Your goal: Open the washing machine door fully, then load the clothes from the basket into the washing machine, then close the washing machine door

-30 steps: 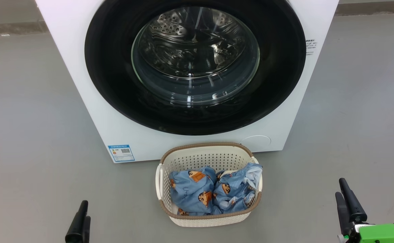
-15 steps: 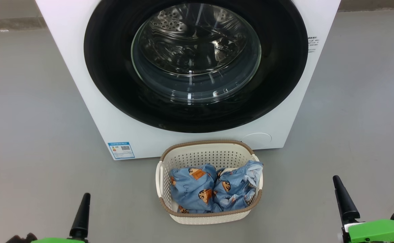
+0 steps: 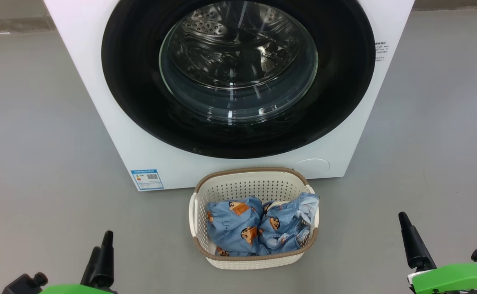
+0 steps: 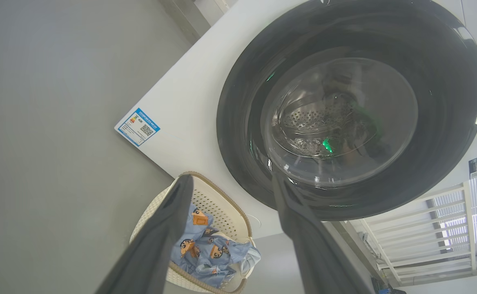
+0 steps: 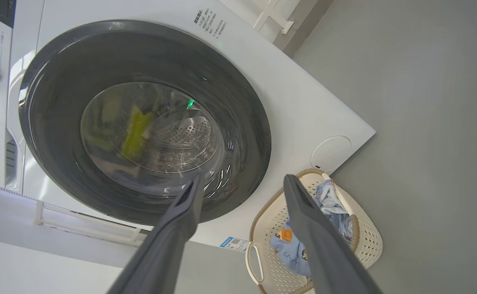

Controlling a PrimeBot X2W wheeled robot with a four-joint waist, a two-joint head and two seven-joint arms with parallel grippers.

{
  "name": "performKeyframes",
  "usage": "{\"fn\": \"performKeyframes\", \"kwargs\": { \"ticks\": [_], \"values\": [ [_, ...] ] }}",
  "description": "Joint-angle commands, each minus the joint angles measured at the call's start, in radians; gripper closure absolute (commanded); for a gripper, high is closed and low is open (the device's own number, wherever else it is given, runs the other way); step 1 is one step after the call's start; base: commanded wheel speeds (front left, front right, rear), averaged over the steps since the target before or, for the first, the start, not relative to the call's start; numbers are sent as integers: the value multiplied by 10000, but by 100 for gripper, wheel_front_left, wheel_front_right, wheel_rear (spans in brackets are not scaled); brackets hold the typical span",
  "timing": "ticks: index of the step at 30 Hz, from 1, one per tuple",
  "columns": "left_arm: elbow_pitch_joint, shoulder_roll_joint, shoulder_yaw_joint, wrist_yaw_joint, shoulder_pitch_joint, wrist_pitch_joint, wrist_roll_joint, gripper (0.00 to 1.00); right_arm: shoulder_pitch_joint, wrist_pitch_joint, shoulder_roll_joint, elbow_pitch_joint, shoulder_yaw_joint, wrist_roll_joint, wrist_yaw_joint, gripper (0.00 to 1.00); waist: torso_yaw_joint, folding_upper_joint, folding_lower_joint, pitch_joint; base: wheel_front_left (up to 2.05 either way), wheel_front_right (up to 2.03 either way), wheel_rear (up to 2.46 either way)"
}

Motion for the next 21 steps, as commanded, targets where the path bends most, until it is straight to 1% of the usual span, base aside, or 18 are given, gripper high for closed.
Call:
{"fn": "performKeyframes", "kwargs": {
  "ticks": [1,12,20,21],
  "values": [
    [-334,145,128,-23,-308,-117,353,0,-414,-121,-142,-273,185,-361,6,0,4,0,-1,10,0,0,0],
    [-432,104,61,-26,-316,-394,2006,0,-410,-423,-217,-177,368,-1950,7,0,39,0,-1,73,0,0,0],
    [-543,85,33,-28,-313,-596,3127,0,-396,-643,-247,-146,493,-2897,8,0,56,0,-1,82,0,0,0],
    [-543,85,33,-28,-313,-596,3127,0,-396,-643,-247,-146,493,-2897,8,0,56,0,-1,82,0,0,0]
  ]
}}
